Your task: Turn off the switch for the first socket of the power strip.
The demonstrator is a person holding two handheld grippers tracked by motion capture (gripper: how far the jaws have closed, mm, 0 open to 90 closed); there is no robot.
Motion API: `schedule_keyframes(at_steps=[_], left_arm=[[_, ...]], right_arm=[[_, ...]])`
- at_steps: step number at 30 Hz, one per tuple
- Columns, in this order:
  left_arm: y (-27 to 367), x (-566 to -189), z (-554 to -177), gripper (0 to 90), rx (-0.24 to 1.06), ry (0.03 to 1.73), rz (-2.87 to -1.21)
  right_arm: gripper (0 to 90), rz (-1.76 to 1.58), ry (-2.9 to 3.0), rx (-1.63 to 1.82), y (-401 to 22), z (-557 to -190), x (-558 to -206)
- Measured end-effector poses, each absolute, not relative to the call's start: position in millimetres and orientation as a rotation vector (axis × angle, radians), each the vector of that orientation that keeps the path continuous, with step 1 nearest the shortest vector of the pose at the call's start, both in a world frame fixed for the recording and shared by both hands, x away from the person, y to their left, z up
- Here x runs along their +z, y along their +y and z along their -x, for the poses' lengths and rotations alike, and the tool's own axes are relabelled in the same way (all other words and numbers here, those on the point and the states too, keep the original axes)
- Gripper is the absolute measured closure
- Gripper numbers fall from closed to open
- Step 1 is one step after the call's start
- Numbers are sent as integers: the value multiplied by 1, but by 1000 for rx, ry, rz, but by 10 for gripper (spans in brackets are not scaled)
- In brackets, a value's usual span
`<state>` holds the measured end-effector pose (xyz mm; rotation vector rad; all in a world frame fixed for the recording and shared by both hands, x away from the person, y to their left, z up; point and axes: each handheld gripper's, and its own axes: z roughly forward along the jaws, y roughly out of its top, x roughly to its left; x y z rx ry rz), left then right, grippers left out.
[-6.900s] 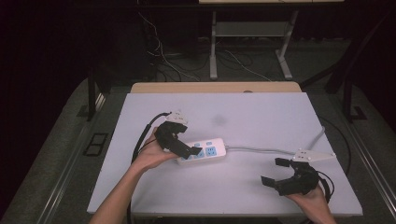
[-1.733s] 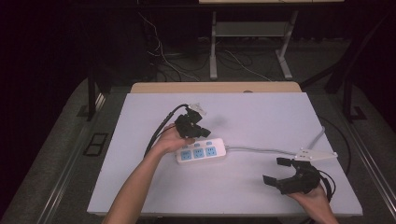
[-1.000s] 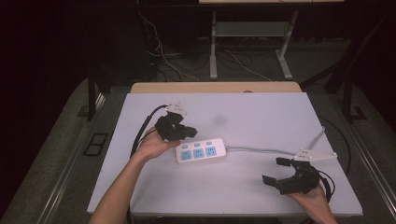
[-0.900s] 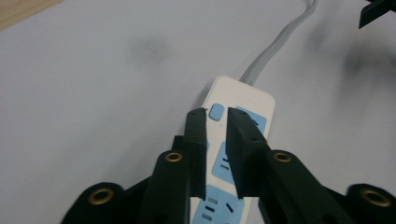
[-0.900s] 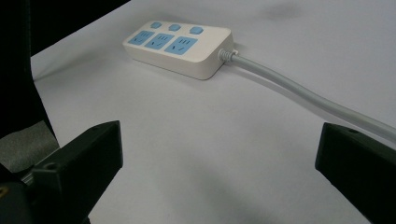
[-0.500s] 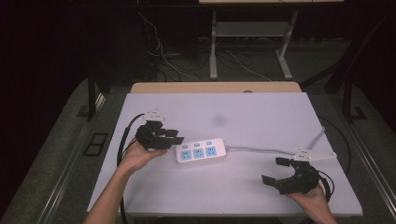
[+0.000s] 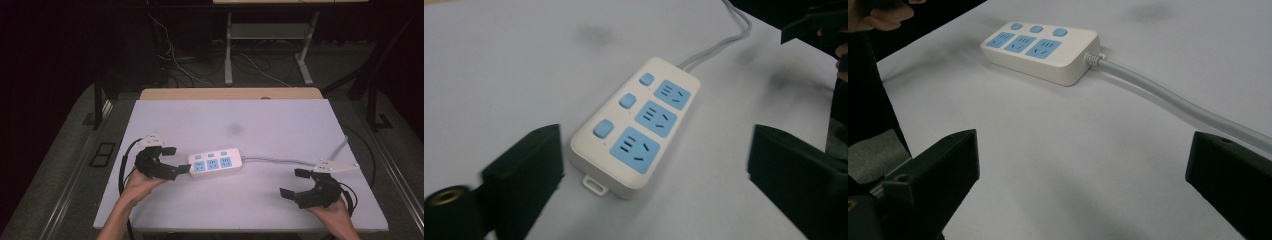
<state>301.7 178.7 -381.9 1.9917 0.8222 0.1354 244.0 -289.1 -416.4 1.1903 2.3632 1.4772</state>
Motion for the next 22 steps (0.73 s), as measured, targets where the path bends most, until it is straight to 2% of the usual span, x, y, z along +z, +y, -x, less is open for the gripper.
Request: schedule_keyframes(at_steps=[2,11,22], left_arm=[[178,-387,-296,0,141,829,-1989],[177,-409,-274,0,188,844,-1956],[181,-427,-264,0,171,876,-1918]], right_arm=[[6,-1191,2364,1476,-289,-244,-416],[6,-1192,2368,1473,-289,-244,-417],[6,-1197,2380,1467,-288,-243,-418]])
